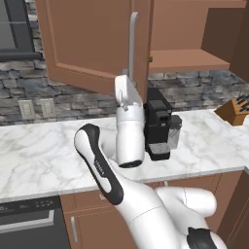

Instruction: Pick up the sponge and bar soap from the sink, and place them back in the cabinet, and close the cabinet doors.

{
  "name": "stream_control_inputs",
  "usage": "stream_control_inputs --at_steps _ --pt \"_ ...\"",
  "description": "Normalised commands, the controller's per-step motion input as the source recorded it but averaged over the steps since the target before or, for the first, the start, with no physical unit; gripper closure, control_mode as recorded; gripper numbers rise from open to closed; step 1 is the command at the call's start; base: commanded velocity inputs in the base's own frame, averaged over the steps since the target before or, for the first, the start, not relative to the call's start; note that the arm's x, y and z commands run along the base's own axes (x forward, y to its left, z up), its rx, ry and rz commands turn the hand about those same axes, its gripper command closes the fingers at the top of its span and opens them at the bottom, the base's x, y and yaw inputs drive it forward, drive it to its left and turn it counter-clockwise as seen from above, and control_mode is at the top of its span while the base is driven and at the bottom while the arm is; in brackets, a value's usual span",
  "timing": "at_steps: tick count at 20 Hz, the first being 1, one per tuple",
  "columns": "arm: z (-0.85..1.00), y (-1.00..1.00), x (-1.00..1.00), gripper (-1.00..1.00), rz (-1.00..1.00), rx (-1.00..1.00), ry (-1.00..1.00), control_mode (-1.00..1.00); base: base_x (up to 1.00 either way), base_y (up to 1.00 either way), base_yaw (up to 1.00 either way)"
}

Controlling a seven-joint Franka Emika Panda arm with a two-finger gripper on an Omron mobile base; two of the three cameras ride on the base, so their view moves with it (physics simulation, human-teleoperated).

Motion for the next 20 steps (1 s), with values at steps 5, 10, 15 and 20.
stream_control_inputs --at_steps 5,10,15,20 --pt "-0.03 0.00 0.67 -1.00 -0.02 0.08 0.00 -1.00 0.00 0.00 0.00" --pt "-0.01 0.00 0.64 -1.00 -0.01 0.09 0.00 -1.00 0.00 0.00 0.00" --pt "-0.01 0.00 0.60 -1.00 0.00 0.11 0.00 -1.00 0.00 0.00 0.00" --pt "0.00 0.00 0.60 -1.00 0.00 0.11 0.00 -1.00 0.00 0.00 0.00"
